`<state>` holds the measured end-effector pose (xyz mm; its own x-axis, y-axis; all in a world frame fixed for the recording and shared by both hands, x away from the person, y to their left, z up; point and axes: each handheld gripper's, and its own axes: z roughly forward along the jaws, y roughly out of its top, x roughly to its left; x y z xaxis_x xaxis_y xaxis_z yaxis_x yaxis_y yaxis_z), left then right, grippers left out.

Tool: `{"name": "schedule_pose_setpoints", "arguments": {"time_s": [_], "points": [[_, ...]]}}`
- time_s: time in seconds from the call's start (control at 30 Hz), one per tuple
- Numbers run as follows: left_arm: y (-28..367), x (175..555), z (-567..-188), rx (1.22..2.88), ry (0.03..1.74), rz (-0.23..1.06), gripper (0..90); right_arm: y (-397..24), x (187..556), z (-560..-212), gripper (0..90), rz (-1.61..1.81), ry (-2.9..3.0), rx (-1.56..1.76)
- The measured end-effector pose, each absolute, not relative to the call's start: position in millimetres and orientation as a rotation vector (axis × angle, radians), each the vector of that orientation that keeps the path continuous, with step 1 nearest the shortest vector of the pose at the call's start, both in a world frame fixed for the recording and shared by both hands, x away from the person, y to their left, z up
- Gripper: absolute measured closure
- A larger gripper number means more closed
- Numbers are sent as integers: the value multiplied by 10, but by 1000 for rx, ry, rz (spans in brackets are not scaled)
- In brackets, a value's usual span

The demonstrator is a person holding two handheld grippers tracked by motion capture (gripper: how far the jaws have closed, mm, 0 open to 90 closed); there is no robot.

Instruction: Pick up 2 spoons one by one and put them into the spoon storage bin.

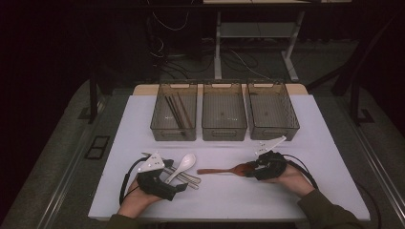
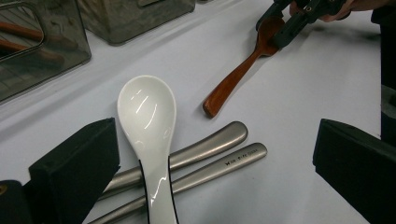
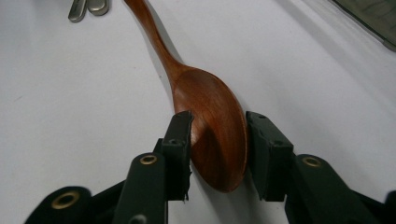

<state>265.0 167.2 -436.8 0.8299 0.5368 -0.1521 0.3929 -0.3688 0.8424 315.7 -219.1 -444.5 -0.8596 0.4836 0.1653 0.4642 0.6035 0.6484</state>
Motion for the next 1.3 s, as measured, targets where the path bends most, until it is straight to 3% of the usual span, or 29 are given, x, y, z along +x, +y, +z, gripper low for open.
{"name": "schedule_pose_setpoints", "arguments": {"time_s": [0.6, 1.3], "points": [[1668, 2650, -4371, 2010, 685, 180, 0, -2203, 3142, -4409, 801, 1115, 2825, 782], [1675, 2652, -4375, 2012, 686, 180, 0, -2372, 3189, -4257, 822, 1269, 2656, 878]]}}
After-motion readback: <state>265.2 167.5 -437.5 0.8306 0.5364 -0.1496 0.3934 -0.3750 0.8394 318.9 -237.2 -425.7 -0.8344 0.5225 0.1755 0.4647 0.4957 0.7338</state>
